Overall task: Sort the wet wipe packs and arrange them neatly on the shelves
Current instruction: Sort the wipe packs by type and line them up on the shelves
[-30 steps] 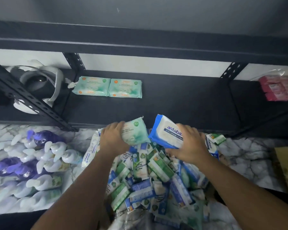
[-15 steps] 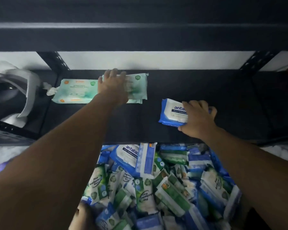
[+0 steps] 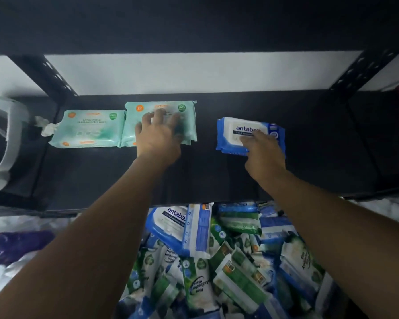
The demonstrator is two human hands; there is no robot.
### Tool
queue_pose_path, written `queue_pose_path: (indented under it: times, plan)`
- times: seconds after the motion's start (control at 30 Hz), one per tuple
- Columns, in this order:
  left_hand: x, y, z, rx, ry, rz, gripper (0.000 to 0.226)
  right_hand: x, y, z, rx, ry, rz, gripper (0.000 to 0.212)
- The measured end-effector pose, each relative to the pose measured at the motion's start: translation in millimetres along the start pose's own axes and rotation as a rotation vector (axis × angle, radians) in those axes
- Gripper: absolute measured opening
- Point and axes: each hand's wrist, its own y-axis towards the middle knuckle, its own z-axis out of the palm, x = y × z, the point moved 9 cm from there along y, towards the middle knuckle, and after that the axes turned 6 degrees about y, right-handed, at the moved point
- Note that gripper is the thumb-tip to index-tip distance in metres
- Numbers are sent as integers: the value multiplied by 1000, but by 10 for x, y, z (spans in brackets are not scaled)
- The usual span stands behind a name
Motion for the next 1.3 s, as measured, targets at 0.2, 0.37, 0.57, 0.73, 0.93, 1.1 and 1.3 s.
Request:
queue_pose_path:
  times: [0.2, 0.37, 0.57, 0.73, 0.93, 1.1, 1.3]
  plan:
    - [39, 92, 21, 14, -15, -25, 56, -81, 437, -24, 4, 62, -26, 67]
    - [92, 48, 17, -78, -40, 10, 56, -82, 446, -15, -44, 72, -56, 67]
    - [67, 79, 105, -17, -26, 37, 57, -120, 490, 10, 12, 83, -87, 68]
    - [188, -345, -88, -194, -156, 25, 68, -124, 134, 1, 116, -8, -2, 91]
    - [209, -1648, 305, -163, -346, -18, 32, -185, -1213, 13, -193, 171, 9, 32]
    - [-97, -2115, 711, 183, -218, 103, 57, -70, -1980, 457, 45, 288, 8, 38]
    - [-144, -2351, 1142, 586, -5, 167, 111, 89, -2367, 738, 494, 42, -5, 78]
